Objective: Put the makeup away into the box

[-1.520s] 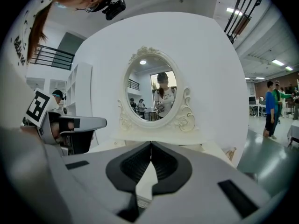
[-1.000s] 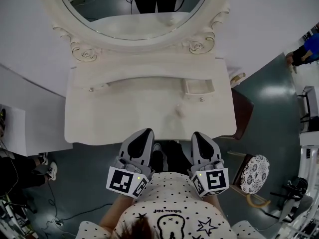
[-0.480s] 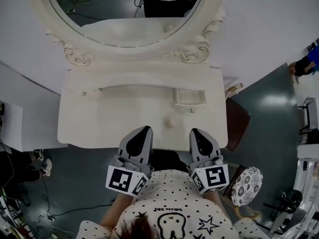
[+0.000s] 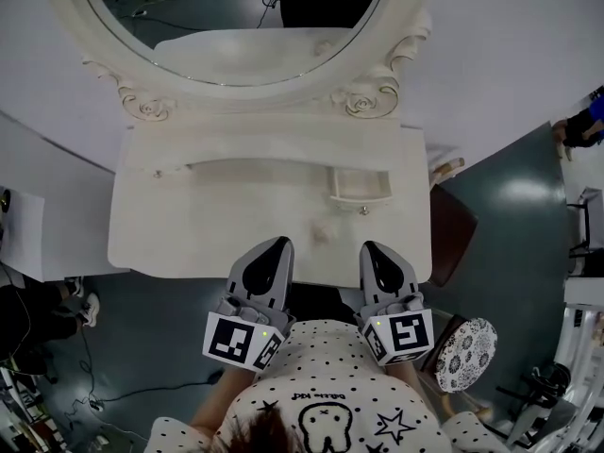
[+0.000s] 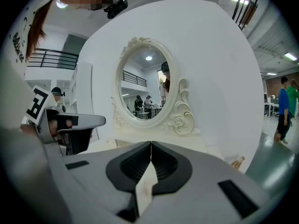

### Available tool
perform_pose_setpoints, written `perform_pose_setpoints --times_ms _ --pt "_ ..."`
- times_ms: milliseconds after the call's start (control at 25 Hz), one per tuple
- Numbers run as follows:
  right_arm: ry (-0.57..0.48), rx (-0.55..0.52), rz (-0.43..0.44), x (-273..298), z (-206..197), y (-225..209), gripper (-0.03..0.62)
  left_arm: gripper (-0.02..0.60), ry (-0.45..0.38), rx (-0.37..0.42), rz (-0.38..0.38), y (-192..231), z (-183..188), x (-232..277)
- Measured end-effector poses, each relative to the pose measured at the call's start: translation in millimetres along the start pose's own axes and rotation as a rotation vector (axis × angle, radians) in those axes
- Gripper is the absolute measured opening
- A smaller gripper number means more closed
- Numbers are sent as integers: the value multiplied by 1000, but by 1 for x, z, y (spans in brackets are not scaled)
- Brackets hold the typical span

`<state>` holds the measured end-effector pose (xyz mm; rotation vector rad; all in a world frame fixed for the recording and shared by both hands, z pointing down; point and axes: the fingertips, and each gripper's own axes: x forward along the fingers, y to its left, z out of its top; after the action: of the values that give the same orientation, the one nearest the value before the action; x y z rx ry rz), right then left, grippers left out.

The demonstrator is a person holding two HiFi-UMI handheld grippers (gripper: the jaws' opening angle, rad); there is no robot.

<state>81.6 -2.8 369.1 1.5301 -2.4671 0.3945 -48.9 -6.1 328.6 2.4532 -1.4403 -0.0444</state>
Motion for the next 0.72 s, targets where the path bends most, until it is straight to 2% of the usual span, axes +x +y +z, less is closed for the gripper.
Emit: perform_pose_setpoints --times_ms 320,720 --pt "4 22 -62 5 6 6 8 -5 9 6 -64 9 13 6" --pt "3 31 -106 16 9 12 8 -5 53 0 -130 18 7 18"
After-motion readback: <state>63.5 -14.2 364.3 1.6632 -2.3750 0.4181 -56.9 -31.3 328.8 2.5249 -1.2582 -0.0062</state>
